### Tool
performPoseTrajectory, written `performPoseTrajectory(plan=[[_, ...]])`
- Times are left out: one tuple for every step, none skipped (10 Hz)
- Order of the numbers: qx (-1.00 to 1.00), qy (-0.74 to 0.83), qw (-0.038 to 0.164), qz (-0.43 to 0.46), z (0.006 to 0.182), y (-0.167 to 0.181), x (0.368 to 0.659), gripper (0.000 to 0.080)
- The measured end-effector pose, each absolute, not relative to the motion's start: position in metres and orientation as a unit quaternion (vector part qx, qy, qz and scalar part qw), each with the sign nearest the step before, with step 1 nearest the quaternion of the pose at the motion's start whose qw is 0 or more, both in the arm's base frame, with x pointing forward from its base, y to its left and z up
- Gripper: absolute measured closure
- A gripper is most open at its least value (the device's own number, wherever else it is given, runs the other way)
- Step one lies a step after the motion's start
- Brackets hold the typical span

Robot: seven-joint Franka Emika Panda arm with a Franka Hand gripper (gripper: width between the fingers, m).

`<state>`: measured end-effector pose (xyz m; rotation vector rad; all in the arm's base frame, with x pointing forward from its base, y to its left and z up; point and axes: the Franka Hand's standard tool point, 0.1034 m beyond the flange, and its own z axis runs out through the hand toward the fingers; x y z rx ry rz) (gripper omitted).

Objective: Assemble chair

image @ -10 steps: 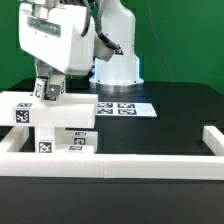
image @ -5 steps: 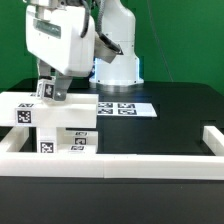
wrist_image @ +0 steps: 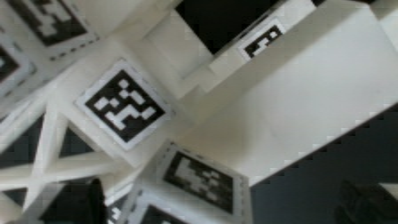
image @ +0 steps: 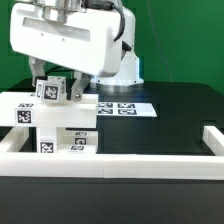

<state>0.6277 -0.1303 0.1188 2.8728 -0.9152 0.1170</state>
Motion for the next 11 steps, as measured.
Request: performPoseTrajectory(plan=[[0.961, -0.266, 0.064, 0.036, 0.1190, -0.1314, 0.6275, 0.0151], [0.968, -0.240, 0.065, 0.035, 0.1191, -0.1325, 0.6273, 0.0151], [0.977, -0.202, 0.066, 0.032, 0.1191, -0.1338, 0.6271, 0.0151], [0.980, -0.184, 0.067, 0.031, 0.1191, -0.1343, 0.6270, 0.0151], [0.988, -0.138, 0.069, 0.028, 0.1192, -0.1349, 0.6270, 0.0151], [0.992, -0.102, 0.070, 0.025, 0.1192, -0.1353, 0.6269, 0.0151], [0.994, -0.083, 0.070, 0.024, 0.1190, -0.1355, 0.6266, 0.0151], [0.996, -0.043, 0.072, 0.020, 0.1190, -0.1359, 0.6265, 0.0151], [0.997, -0.005, 0.075, 0.017, 0.1191, -0.1366, 0.6263, 0.0151], [0.997, 0.030, 0.077, 0.014, 0.1191, -0.1374, 0.6261, 0.0151], [0.995, 0.060, 0.078, 0.011, 0.1191, -0.1377, 0.6261, 0.0151]])
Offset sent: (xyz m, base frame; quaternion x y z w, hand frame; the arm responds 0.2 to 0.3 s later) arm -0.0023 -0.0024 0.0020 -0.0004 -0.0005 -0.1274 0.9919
